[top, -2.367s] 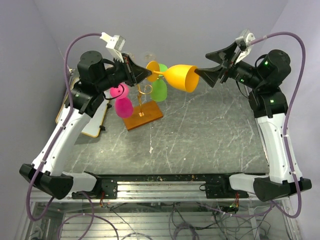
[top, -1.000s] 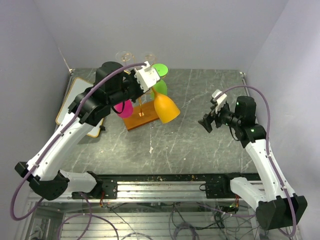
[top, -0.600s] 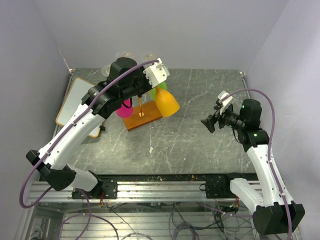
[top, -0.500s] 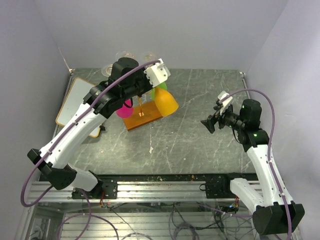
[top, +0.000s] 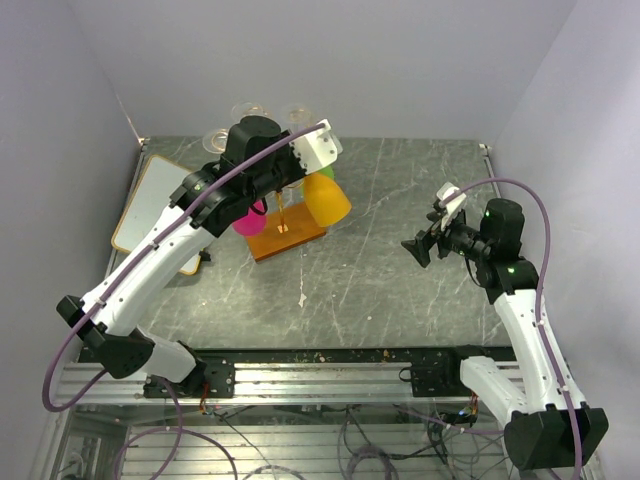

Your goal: Place the wine glass upside down on the wine glass rack

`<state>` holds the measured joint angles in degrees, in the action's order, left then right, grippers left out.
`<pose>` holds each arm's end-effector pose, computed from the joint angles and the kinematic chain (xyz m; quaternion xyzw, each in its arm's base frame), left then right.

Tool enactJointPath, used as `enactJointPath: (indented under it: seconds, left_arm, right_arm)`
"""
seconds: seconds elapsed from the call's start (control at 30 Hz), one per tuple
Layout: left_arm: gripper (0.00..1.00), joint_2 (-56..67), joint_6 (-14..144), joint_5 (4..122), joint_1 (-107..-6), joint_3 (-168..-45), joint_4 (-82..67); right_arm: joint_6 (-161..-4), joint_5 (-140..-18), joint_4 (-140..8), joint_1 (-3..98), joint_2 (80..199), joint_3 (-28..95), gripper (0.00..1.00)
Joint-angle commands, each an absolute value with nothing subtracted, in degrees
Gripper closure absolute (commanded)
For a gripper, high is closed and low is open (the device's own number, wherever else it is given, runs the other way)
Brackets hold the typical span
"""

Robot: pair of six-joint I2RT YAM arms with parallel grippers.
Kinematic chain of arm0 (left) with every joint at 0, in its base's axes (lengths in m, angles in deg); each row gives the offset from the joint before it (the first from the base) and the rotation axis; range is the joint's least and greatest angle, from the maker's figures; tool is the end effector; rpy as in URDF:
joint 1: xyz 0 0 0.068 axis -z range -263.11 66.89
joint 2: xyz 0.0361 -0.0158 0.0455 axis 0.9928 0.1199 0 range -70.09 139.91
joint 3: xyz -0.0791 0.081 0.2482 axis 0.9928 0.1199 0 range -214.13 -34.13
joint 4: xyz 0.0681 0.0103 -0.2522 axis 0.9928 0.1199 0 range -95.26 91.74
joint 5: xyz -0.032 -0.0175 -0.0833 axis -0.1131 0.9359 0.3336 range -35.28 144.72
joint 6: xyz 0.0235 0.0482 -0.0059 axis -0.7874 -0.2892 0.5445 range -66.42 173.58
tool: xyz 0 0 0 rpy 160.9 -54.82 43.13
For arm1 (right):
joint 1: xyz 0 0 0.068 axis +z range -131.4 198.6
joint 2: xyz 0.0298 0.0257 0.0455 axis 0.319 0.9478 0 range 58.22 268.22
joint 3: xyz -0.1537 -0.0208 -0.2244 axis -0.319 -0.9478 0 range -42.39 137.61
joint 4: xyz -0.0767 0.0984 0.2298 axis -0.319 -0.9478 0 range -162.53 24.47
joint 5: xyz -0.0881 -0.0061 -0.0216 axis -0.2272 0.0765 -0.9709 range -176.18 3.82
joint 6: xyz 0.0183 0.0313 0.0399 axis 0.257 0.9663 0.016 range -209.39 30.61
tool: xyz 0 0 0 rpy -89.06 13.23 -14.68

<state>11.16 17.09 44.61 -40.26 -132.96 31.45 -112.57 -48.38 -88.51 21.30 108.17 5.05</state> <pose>0.2231 -0.1983 0.4698 0.4788 0.6574 0.0396 0.5806 0.1886 0.0307 0.3208 -0.3476 0.7411 0.1798 0.5455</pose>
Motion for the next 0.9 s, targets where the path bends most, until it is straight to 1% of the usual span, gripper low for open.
enactJointPath:
  seconds: [0.0, 0.3, 0.87]
  left_arm:
    - [0.93, 11.1, 15.9, 42.2, -40.1, -132.3, 29.6]
    - [0.93, 11.4, 17.6, 45.0, -40.1, -131.0, 28.8]
    - [0.93, 9.0, 11.4, 39.6, -40.0, -126.1, 27.0]
  right_arm:
    - [-112.7, -47.5, -88.0, 20.9, 107.3, 4.5, 0.08]
    - [-112.9, -47.2, -88.2, 20.6, 107.1, 4.2, 0.08]
    - [-113.3, -46.8, -88.5, 20.4, 107.5, 4.1, 0.08]
